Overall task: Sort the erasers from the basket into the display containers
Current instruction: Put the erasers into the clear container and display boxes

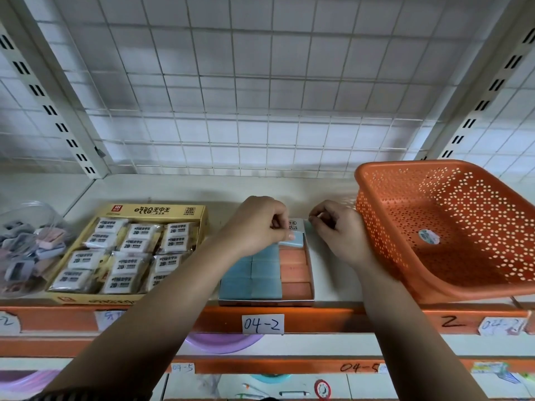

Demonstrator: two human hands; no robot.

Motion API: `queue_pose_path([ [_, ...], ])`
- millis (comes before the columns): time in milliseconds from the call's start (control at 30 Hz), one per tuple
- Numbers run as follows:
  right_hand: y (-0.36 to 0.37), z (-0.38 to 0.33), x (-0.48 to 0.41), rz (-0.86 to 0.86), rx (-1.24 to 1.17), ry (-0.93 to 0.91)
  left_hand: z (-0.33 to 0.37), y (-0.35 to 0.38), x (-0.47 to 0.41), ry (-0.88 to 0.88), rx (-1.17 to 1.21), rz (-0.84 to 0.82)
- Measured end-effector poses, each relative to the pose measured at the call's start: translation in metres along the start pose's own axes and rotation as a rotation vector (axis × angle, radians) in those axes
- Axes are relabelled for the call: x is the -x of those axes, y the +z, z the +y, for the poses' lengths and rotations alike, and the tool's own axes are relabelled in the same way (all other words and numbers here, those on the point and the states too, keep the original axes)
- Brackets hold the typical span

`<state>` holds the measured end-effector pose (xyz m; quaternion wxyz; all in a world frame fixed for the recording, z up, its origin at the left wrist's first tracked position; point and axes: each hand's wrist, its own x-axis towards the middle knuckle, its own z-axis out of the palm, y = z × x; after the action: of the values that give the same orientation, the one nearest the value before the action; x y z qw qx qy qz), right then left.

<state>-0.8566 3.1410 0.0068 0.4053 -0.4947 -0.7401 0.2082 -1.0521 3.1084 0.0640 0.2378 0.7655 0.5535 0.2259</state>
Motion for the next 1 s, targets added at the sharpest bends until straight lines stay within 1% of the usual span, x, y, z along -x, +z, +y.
queue_pose_path([
  [200, 0.0, -0.001, 0.0, 0.0, 0.008, 0.008, 0.003, 0.004, 0.0, 0.039, -0.07, 0.019],
  [367, 0.0, -0.003, 0.0, 0.0, 0.019, 0.002, 0.002, 0.004, 0.003, 0.066, -0.141, -0.055],
  [567, 0.0, -0.001, 0.0, 0.002, 0.027, 0.012, 0.006, 0.004, 0.001, 0.072, -0.349, -0.01],
  [633, 0.0, -0.001, -0.001, 0.015, 0.027, 0.015, 0.008, 0.003, 0.0, 0.072, -0.383, -0.009],
  [767, 0.0, 0.001, -0.003, 0.071, -0.021, 0.038, 0.003, -0.002, 0.0, 0.063, -0.348, -0.031],
  [833, -0.001, 0.004, -0.002, 0.083, 0.021, 0.012, -0.003, -0.011, -0.001, 0.042, -0.303, -0.014],
  [933, -0.001, 0.008, 0.0, 0.047, 0.13, -0.032, -0.015, -0.033, -0.006, 0.005, -0.262, 0.06],
  [1000, 0.0, 0.006, 0.001, 0.0, 0.156, -0.039, -0.022, -0.049, -0.01, -0.035, -0.22, 0.099],
])
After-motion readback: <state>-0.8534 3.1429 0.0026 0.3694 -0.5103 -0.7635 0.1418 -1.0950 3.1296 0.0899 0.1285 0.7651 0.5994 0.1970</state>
